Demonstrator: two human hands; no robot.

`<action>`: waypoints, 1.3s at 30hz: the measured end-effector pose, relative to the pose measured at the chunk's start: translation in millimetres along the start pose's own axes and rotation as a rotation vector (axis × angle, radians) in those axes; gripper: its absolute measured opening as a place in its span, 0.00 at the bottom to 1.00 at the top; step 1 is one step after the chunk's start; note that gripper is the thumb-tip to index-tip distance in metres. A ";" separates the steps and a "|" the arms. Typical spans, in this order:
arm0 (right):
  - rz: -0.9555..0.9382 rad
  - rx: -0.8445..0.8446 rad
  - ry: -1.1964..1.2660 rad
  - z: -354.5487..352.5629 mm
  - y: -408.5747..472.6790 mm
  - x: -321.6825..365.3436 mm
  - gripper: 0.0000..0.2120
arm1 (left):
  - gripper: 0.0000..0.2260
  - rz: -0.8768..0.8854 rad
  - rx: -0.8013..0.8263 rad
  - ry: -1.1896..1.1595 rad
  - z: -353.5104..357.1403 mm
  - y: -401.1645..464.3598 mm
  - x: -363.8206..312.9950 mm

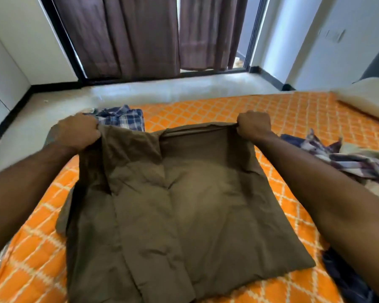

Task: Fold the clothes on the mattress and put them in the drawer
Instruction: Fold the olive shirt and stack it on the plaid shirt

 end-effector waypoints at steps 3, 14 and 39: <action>0.076 0.175 0.167 20.7 30.3 0.8 0.11 | 0.14 -0.061 0.144 -0.307 26.7 35.6 -4.6; -0.214 0.145 0.847 128.8 11.3 51.2 0.27 | 0.34 0.065 0.222 -0.964 139.1 14.0 -23.4; -0.359 0.332 1.107 146.5 -380.9 184.1 0.09 | 0.46 0.418 0.646 0.599 178.9 -331.7 -83.1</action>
Point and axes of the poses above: each hand's wrist, its own y-axis towards the middle knuckle, its own z-axis out of the palm, x = y × z, the point moved 6 cm from there along y, towards the middle knuckle, and after that the axes turned 15 degrees about x, right-handed, at the moved point
